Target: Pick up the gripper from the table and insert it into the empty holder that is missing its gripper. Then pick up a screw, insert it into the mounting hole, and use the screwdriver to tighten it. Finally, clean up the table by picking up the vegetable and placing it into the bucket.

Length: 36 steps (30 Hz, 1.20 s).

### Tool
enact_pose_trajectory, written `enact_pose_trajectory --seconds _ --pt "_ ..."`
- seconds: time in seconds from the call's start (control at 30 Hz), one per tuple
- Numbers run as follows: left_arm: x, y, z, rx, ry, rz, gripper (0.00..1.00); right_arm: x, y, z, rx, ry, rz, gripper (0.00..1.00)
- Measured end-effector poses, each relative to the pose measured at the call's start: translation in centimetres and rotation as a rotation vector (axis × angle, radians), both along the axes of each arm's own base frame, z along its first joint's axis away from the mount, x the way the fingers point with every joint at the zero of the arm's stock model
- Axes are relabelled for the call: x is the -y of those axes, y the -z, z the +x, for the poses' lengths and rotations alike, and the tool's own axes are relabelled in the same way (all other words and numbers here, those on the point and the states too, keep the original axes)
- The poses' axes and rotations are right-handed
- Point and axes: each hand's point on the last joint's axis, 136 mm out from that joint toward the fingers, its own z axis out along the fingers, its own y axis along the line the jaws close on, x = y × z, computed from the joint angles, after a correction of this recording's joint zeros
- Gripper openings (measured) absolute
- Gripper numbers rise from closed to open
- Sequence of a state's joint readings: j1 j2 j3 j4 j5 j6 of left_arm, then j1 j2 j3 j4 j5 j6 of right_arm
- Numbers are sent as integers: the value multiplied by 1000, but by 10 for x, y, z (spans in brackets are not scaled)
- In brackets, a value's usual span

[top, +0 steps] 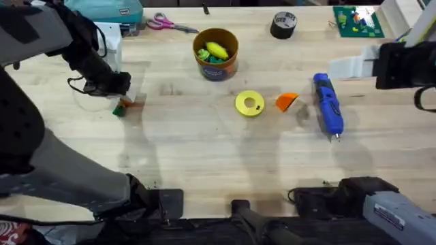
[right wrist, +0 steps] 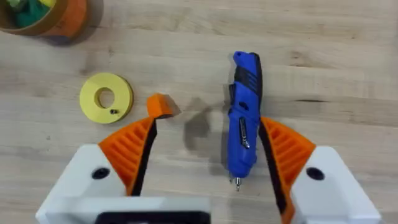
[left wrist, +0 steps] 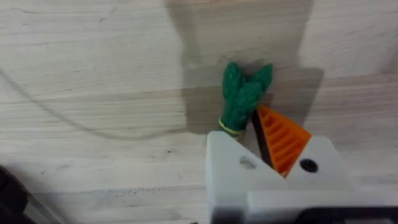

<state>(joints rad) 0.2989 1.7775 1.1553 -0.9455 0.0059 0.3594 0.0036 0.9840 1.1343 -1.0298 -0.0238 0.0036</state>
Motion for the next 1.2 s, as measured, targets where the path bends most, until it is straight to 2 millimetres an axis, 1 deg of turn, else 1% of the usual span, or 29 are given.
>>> enact_pose_trajectory --seconds 0.2,0.33,0.4,0.5,0.6,0.67,0.77,0.87,1.0,1.1,1.2 --pt "0 -2 1 4 -1 1 12 0 0 0 0 0 0 996" --pt "-3 -15 10 24 -11 7 12 0 0 0 0 0 0 996" --pt "-4 -29 14 50 -20 14 12 0 0 0 0 0 0 996" --pt "-6 -61 23 120 -29 26 12 0 0 0 0 0 0 996" --pt "-3 -102 28 215 -31 30 12 0 0 0 0 0 0 996" --pt "-1 -127 27 268 -30 34 12 0 0 0 0 0 0 996" --pt "3 -157 20 334 -29 42 12 0 0 0 0 0 0 996" --pt "7 -176 9 372 -27 51 12 0 0 0 0 0 0 996" --pt "10 -192 -1 413 -26 63 12 0 0 0 0 0 0 996" --pt "11 -199 -4 438 -25 70 12 0 0 0 0 0 0 996" --pt "11 -202 -4 448 -25 72 12 0 0 0 0 0 0 996"
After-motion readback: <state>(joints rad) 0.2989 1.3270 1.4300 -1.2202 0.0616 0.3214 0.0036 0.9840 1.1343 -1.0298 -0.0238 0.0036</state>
